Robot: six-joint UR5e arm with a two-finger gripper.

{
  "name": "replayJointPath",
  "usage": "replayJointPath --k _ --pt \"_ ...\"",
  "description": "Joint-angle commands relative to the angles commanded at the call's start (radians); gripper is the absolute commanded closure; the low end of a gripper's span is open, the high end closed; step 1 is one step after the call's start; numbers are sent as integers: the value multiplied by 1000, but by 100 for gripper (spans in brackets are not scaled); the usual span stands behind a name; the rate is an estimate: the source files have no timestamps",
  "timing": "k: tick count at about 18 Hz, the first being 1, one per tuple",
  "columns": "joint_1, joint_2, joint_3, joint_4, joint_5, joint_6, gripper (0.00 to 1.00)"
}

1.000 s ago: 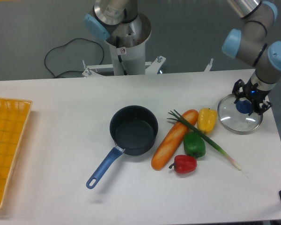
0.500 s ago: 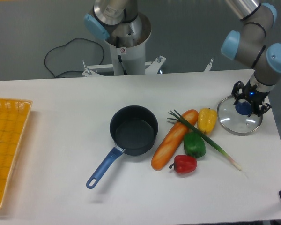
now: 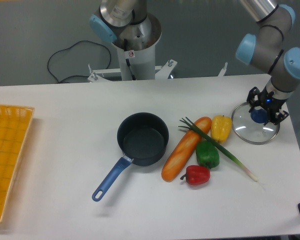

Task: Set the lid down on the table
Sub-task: 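Lower the glass lid flat onto the table and open the gripper, then raise the open gripper up off the lid knob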

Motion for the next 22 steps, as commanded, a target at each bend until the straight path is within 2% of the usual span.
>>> replayJointPath --k 2,6,11,16,22 --pt "-2 0 0 0 0 -2 23" --pt "-2 2 0 2 0 2 1" --pt "-2 14 6 0 2 11 0" --pt "0 80 5 -3 0 2 0" --pt "-25 103 11 -5 3 11 0"
